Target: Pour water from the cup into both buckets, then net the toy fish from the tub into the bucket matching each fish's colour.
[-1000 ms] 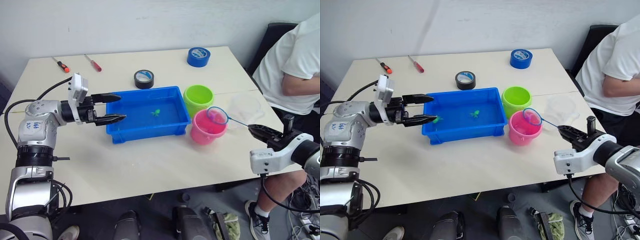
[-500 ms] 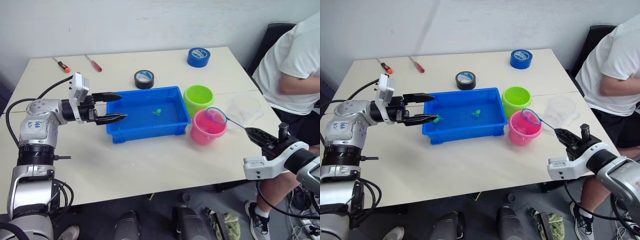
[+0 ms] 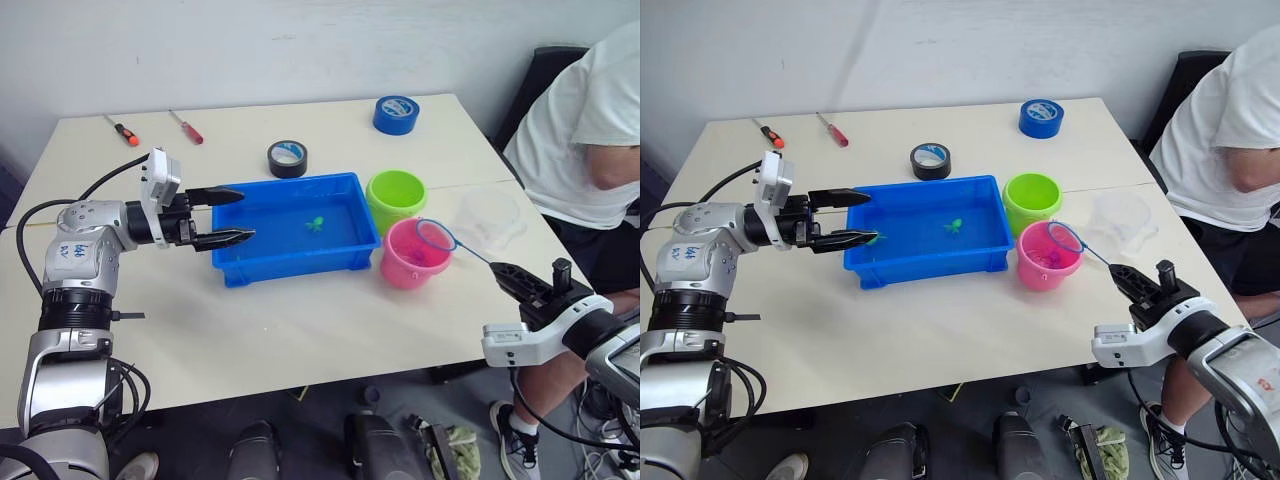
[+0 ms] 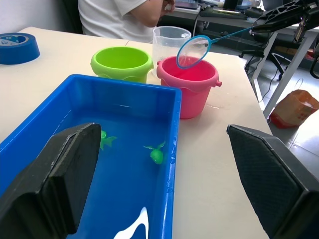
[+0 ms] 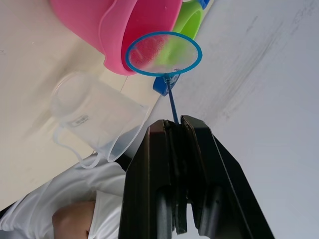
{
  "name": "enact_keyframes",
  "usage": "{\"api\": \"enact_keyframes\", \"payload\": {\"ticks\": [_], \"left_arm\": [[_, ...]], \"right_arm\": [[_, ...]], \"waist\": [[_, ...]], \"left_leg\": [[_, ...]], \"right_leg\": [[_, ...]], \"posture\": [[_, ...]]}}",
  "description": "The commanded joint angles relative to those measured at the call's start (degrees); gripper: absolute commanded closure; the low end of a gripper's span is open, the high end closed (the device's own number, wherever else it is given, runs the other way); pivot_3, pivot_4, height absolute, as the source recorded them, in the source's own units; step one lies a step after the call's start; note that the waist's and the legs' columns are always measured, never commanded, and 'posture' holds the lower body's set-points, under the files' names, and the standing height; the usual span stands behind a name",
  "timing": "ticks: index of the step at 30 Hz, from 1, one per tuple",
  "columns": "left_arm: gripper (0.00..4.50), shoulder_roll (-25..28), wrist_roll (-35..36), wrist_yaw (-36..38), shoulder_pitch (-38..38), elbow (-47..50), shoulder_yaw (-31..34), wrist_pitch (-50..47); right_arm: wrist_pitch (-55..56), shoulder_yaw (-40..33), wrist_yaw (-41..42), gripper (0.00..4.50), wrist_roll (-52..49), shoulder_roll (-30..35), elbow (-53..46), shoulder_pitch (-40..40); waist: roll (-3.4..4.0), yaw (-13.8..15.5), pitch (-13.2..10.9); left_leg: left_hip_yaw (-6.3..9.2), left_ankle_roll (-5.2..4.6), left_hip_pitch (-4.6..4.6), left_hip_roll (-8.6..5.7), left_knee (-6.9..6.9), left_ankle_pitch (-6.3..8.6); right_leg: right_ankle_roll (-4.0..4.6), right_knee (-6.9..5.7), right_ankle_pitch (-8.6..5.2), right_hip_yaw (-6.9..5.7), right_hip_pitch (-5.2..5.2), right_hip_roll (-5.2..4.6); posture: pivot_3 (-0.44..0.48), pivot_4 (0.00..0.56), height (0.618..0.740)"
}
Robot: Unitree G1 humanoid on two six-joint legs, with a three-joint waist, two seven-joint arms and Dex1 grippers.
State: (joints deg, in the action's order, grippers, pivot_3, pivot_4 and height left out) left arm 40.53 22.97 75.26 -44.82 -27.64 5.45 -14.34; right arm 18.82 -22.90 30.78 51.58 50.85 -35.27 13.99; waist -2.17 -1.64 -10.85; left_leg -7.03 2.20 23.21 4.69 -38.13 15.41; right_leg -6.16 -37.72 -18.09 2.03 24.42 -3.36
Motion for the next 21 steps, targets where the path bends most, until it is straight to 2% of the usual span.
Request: {"api": "enact_keyframes", "payload": {"ticks": [1, 4, 8, 15, 21], "left_arm": [[0.08, 0.51, 0.39, 0.03, -1.18, 0.89, 0.96, -0.02], [0.08, 0.18, 1.66, -0.93, -1.08, 0.86, 2.25, -1.37], [0.08, 1.04, 1.71, -1.92, -1.27, 0.03, 3.66, -1.53], [0.08, 3.09, 1.67, -3.58, 1.16, 1.85, 5.71, -1.86], [0.08, 3.87, 2.62, -5.37, 4.59, 5.85, 7.35, -3.15]], "right_arm": [[-3.07, -1.42, -0.1, 4.5, -4.42, -1.42, -2.48, -4.51], [-6.39, 0.35, 2.26, 4.5, -10.13, -1.66, -2.51, -11.37], [-16.84, 8.5, 8.97, 4.5, -19.54, -4.61, -0.57, -26.33], [-50.6, 19.54, 21.18, 4.5, -35.83, -16.43, 3.89, -48.52], [-82.74, 21.37, 24.14, 4.5, -48.21, -22.31, 7.34, -60.82]], "waist": [[0.0, -0.15, 0.0], [0.0, -0.18, 0.0], [-0.04, -0.49, 0.0], [-0.01, -0.28, -0.01], [0.01, -0.03, -0.01]], "left_leg": [[0.0, 0.0, 0.0, 0.0, -0.01, 0.0], [0.0, 0.0, -0.04, 0.01, -0.02, 0.0], [0.02, -0.03, -0.1, 0.03, -0.02, 0.0], [0.1, -0.06, -0.03, 0.07, -0.03, 0.0], [0.07, -0.16, 0.03, 0.11, -0.01, 0.03]], "right_leg": [[0.0, -0.01, 0.0, 0.0, 0.0, 0.0], [0.0, -0.08, 0.0, 0.01, 0.0, 0.01], [0.0, -0.12, 0.0, 0.01, -0.03, 0.04], [0.01, -0.19, 0.0, 0.0, 0.01, 0.07], [0.07, -0.25, -0.03, -0.05, 0.13, 0.02]], "posture": [[0.0, 0.15, 0.731], [0.0, 0.15, 0.731], [0.0, 0.15, 0.731], [0.0, 0.15, 0.731], [0.0, 0.15, 0.731]]}}
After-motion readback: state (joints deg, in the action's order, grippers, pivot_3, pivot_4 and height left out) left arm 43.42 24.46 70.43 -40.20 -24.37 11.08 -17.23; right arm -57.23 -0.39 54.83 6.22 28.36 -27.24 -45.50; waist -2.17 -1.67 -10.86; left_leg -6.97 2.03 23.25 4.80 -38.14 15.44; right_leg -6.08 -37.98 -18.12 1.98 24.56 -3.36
